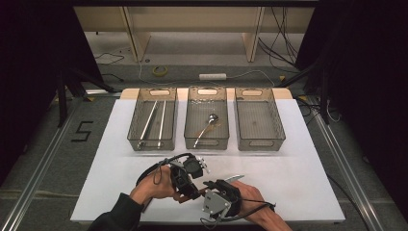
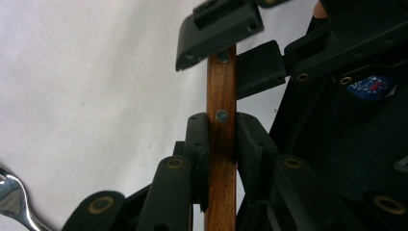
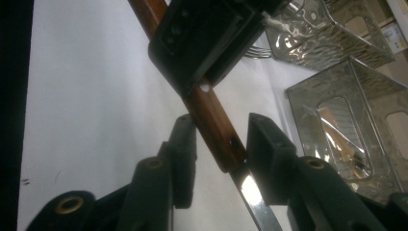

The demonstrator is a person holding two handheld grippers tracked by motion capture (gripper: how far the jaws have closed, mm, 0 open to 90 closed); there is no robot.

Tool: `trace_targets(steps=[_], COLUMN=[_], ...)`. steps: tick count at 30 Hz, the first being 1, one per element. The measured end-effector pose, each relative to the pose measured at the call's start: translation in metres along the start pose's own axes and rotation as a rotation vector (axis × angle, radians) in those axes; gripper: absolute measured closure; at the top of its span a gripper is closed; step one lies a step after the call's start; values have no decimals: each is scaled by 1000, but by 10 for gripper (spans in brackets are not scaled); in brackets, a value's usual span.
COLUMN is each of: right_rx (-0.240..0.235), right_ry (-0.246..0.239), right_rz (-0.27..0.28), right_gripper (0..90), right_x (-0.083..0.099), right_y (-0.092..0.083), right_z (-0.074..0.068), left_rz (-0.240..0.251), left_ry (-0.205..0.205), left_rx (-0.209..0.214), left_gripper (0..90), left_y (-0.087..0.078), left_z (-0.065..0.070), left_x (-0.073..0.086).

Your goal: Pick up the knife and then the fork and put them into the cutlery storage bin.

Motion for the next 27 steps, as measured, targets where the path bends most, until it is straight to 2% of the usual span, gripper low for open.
trace_targets(steps=[2,3,6,7,10,14,17,20,21,22,23,24,25,26,27], right_rx=[10,14,19,29,25,10,2,3,-2,5,2,4,6,4,4], right_ry=[22,12,-39,-39,-106,-138,-159,-123,-129,-118,-149,-149,-126,-145,-134], right_rz=[2,2,-10,-16,-32,-46,-46,-60,-63,-63,-62,-67,-76,-75,-74], right_gripper=[679,685,706,715,754,796,801,803,803,804,804,804,804,805,805], right_x=[-1,-1,1,1,4,7,7,11,12,13,14,16,17,19,20], right_y=[0,1,1,1,1,-1,-2,-2,-3,-3,-3,-4,-5,-5,-6], right_z=[-2,-3,-3,-3,-2,-3,0,0,1,3,6,7,6,9,9], left_rz=[1,-1,4,5,32,64,87,110,132,148,157,162,198,218,238], left_ry=[-3,-3,-4,-2,12,11,11,4,-9,-18,-25,-20,-24,-34,-47], left_rx=[1,0,0,2,6,-2,-27,-66,-78,-90,-99,-103,-112,-112,-116], left_gripper=[753,753,752,752,749,735,713,545,504,469,443,409,378,346,335], left_y=[0,1,1,0,-2,-7,-9,-13,-17,-20,-23,-25,-30,-34,-39], left_z=[0,0,0,0,0,-1,-4,-8,-11,-15,-17,-19,-23,-25,-27], left_x=[0,0,0,0,-3,-6,-8,-8,-8,-7,-6,-4,-4,-3,-1])
Point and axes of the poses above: each handheld gripper's, and its own axes: y roughly forward along the jaws, x roughly out of its underside, z roughly to its right, the point moved 10 cm from there along y, roughly forward along the jaws, and after that the axes turned 9 degrees about y, right-handed, at the moved point
